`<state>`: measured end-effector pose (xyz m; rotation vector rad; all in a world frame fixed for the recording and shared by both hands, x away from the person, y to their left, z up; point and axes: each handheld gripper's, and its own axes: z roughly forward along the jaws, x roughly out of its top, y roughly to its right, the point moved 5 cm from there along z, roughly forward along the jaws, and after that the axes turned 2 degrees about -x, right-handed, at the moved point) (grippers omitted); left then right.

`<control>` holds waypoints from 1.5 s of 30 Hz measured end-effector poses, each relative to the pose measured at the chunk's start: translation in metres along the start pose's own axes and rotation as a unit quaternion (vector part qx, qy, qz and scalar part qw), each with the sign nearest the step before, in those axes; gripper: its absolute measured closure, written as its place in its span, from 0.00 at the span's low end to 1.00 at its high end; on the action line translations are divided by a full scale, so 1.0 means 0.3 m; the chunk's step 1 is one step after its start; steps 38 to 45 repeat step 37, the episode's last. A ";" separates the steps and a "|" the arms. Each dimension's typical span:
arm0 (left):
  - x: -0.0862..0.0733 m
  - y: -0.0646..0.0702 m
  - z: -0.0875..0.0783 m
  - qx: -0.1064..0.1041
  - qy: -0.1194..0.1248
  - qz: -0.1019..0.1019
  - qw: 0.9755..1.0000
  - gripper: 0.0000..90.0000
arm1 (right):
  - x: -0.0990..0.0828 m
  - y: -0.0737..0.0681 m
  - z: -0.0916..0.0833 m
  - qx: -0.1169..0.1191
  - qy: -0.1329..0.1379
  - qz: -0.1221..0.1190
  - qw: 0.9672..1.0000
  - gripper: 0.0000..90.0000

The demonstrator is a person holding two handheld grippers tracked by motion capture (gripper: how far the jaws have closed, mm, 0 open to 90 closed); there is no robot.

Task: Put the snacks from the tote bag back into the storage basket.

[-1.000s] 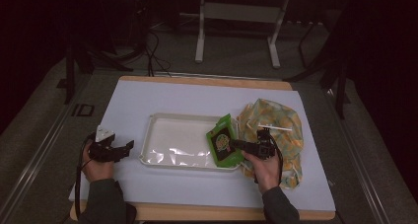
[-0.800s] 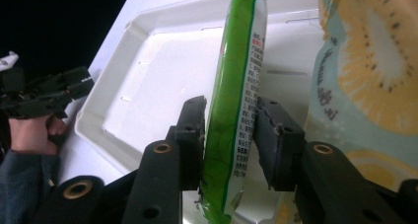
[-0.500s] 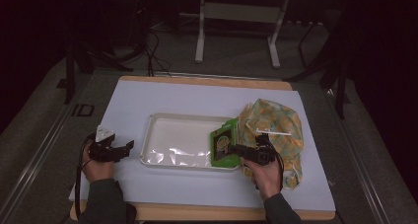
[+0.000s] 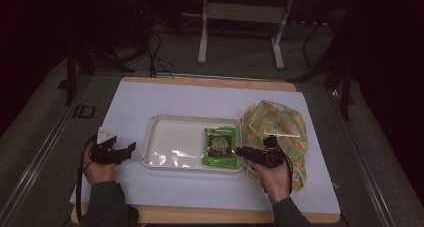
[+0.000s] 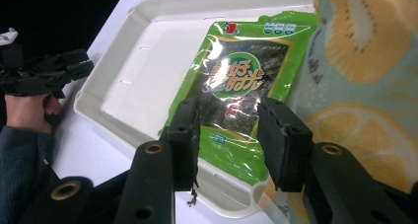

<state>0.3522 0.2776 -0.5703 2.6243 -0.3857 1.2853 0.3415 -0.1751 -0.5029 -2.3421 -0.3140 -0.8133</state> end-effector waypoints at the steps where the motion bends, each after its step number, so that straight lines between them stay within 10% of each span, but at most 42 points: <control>1: 0.000 0.000 0.000 0.000 0.000 0.000 1.000 0.22 | 0.000 0.000 0.000 0.000 0.000 0.000 1.000 0.68; 25: 0.000 0.001 0.002 0.000 -0.001 0.001 1.000 0.22 | 0.079 0.046 -0.100 -0.058 0.007 -0.042 0.997 0.78; 45: 0.000 -0.001 0.003 0.002 -0.004 0.001 1.000 0.21 | 0.115 0.106 -0.188 -0.080 0.035 -0.032 0.996 0.80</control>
